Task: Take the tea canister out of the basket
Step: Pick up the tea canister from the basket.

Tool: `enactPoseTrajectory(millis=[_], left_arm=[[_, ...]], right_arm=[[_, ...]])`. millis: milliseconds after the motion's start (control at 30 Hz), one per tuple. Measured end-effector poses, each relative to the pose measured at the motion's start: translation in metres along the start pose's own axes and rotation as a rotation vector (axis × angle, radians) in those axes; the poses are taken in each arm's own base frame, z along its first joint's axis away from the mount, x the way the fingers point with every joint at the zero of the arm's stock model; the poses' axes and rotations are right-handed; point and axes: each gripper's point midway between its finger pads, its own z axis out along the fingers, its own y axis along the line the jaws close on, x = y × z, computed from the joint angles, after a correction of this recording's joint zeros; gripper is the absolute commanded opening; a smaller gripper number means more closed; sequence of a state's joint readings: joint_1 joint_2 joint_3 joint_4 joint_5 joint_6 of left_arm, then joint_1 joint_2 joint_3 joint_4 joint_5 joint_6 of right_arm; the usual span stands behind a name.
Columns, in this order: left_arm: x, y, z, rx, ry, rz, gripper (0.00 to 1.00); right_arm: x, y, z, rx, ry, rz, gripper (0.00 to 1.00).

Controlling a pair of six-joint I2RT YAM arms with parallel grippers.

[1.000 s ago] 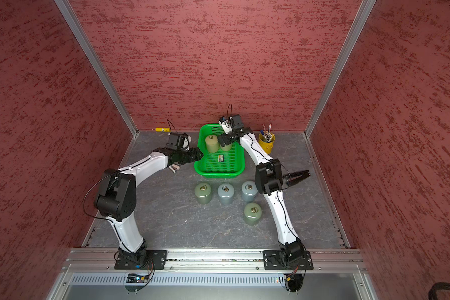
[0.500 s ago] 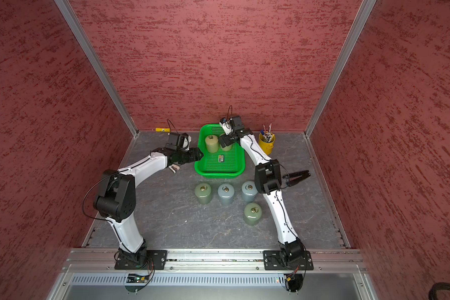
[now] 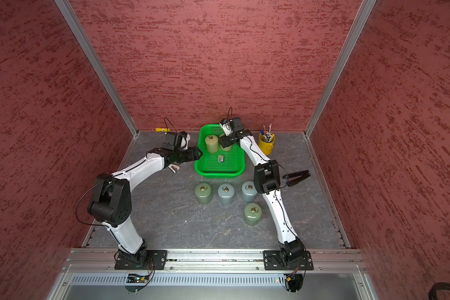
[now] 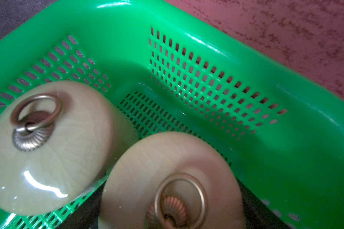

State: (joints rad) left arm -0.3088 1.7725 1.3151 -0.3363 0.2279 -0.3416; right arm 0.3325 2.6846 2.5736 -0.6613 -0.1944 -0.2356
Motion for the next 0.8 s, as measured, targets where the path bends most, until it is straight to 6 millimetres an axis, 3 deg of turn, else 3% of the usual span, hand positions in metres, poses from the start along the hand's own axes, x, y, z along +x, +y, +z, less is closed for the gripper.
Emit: enactPoseTrajectory(millis=[100,233,333,533,733,800], left_arm=[[0.002,0.001,-0.001,-0.001,0.003,0.001,0.81],[0.006,0.003,-0.002,-0.004,0.009,0.000,0.81],[0.007,0.002,-0.003,-0.004,0.008,0.001,0.82],[0.007,0.001,-0.009,-0.001,0.000,0.010,0.82],[0.005,-0.003,-0.020,0.007,-0.019,0.020,0.82],[0.004,-0.004,-0.023,0.010,-0.025,0.023,0.82]], right_arm=[[0.001,0.000,-0.001,0.002,-0.009,-0.002,0.55],[0.004,0.002,-0.004,0.002,-0.012,-0.003,0.47],[0.003,0.002,-0.004,0.003,-0.014,-0.003,0.31],[0.004,0.002,-0.005,0.003,-0.014,-0.003,0.26],[0.010,0.007,-0.015,-0.003,0.002,0.002,0.10],[0.015,0.011,-0.021,-0.006,0.014,0.008,0.00]])
